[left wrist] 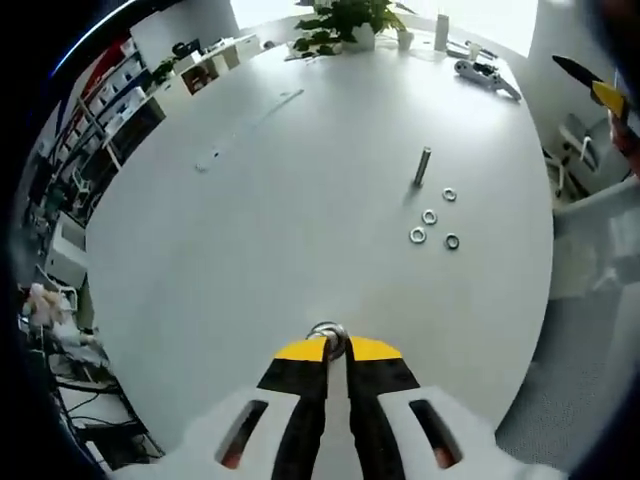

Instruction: Place the washer onto the threaded stud by aligning its center hole with the stud, sliding it down to the base, and recovering from edge contact or off-axis alignment until the washer reaches the visible bottom stop.

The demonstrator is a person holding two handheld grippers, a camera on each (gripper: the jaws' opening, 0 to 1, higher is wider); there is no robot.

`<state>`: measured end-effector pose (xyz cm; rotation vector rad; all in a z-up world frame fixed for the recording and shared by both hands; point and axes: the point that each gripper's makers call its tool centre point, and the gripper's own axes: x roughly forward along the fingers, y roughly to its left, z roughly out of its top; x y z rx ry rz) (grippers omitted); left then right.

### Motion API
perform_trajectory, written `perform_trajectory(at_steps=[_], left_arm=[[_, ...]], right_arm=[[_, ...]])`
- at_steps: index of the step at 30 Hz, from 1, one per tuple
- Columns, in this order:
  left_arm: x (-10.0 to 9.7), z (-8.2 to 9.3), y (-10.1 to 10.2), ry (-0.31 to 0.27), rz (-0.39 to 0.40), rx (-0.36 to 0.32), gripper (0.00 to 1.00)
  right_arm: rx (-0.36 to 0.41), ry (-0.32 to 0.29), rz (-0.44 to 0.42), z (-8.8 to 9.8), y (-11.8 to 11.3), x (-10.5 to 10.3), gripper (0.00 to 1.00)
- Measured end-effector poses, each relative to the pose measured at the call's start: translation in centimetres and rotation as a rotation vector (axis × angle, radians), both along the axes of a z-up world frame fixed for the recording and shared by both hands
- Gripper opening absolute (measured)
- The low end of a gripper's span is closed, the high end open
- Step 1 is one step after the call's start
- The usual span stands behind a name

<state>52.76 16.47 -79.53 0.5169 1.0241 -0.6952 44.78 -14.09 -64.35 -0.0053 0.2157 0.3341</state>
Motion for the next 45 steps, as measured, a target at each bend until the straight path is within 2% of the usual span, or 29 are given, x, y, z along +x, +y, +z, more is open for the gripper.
perform_trajectory(at_steps=[8, 10, 11, 15, 17, 22, 25, 36, 40, 45], left_arm=[[0.3, 1.6, -0.3, -0.067, 0.044, -0.08, 0.06], [-0.1, 2.4, -1.0, -0.087, 0.068, -0.125, 0.07], [-0.4, 1.9, -1.1, -0.083, 0.076, -0.142, 0.07], [-0.8, 2.2, -0.9, -0.117, 0.081, -0.156, 0.07], [-1.2, 2.7, -1.1, -0.138, 0.103, -0.193, 0.07], [-2.4, 3.1, -1.4, -0.178, 0.122, -0.23, 0.07], [-2.9, 3.9, -1.5, -0.228, 0.134, -0.258, 0.07], [-5.6, 6.8, -3.0, -0.311, 0.181, -0.355, 0.09], [-5.9, 8.2, -3.5, -0.367, 0.201, -0.415, 0.1], [-5.9, 8.4, -3.2, -0.412, 0.206, -0.426, 0.1]], right_arm=[[-0.001, 0.009, 0.005, -0.2, 0.2, -0.1, 0.57], [-0.001, 0.012, 0.005, -0.3, 0.2, -0.1, 0.57], [0.0, 0.014, 0.005, -0.3, 0.2, -0.1, 0.57], [-0.009, 0.024, 0.004, -0.7, 0.1, 0.1, 0.57], [-0.011, 0.026, 0.005, -0.8, 0.1, 0.1, 0.57], [-0.024, 0.04, 0.007, -1.2, 0.2, 0.1, 0.57], [-0.029, 0.043, 0.01, -1.3, 0.3, 0.1, 0.57], [-0.057, 0.056, 0.027, -1.6, 0.8, -0.2, 0.57], [-0.063, 0.063, 0.03, -1.8, 1.0, -0.2, 0.57], [-0.078, 0.066, 0.029, -1.9, 1.0, -0.2, 0.57]])
